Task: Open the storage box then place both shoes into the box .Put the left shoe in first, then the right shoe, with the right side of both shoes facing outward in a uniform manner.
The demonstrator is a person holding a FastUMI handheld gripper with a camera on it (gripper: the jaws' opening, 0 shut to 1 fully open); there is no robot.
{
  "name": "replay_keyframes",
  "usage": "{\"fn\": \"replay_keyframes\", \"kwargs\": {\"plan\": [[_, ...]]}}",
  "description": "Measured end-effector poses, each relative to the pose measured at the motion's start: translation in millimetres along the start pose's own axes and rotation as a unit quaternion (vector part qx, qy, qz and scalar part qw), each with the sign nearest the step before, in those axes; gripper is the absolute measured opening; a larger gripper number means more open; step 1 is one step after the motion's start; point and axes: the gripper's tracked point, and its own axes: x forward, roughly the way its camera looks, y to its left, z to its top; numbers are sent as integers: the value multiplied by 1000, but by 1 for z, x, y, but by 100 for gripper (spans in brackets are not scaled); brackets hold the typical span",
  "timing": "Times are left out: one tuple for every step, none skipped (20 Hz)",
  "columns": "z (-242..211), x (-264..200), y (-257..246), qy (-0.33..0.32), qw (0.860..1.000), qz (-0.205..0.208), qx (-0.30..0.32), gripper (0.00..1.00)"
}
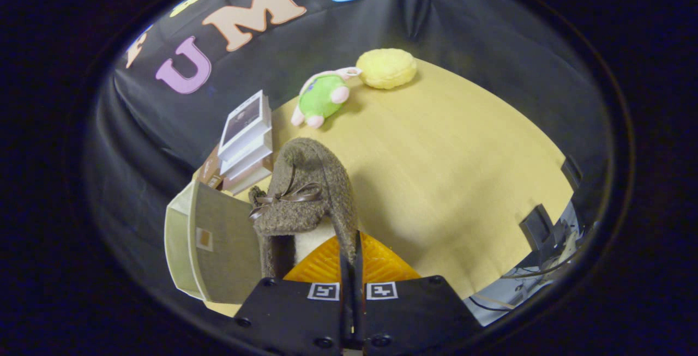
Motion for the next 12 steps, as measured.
{"fn": "replay_keyframes", "kwargs": {"plan": [[1,-5,14,-2,1000,7,-1,4],[2,-10,28,-5,1000,14,-3,4],[1,-13,44,-9,1000,21,-6,4],[0,-18,60,-11,999,28,-9,4],[1,-22,76,-15,999,38,-11,4],[1,-26,92,-18,999,48,-13,4],[-2,-30,107,-19,998,60,-16,4],[-2,-33,121,-20,997,68,-20,4],[-1,-34,133,-23,997,74,-25,4],[-1,-36,145,-26,996,78,-30,4],[-2,-37,158,-30,995,85,-32,4],[-5,-40,172,-30,995,95,-33,4]]}}
